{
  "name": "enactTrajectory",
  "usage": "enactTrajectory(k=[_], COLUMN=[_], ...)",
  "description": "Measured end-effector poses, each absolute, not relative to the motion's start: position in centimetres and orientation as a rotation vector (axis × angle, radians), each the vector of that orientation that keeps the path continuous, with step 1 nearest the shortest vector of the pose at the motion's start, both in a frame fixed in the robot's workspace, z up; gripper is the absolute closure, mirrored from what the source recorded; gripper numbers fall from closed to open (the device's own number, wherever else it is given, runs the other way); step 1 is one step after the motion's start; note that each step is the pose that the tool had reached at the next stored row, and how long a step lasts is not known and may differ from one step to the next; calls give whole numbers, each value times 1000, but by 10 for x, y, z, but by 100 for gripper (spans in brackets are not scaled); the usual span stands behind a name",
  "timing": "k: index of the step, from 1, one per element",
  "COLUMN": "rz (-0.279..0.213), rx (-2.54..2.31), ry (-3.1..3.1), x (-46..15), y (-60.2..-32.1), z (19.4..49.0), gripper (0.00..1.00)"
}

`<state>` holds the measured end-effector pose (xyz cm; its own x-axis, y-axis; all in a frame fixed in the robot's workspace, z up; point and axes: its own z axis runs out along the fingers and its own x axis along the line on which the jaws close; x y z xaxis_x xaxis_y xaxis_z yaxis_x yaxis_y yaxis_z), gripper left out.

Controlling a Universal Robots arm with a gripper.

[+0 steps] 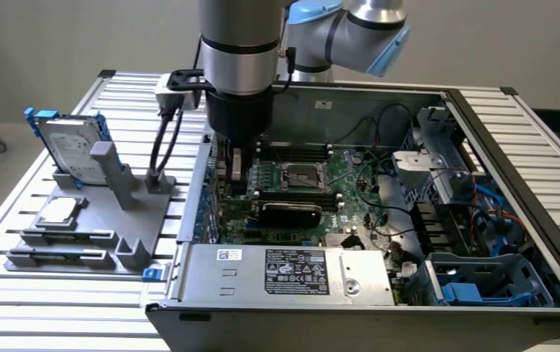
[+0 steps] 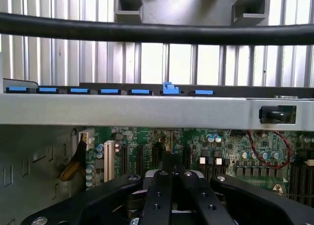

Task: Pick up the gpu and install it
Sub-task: 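Press down on the gpu until it lock into place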

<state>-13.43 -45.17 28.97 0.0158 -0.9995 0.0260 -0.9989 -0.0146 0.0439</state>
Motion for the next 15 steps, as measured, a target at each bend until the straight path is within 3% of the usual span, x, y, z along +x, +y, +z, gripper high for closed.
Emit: enactTrajectory(k=[15], rz=[4], rx=[2184], ry=[-2151], x=[-146], y=[-452], z=[296], gripper=[89])
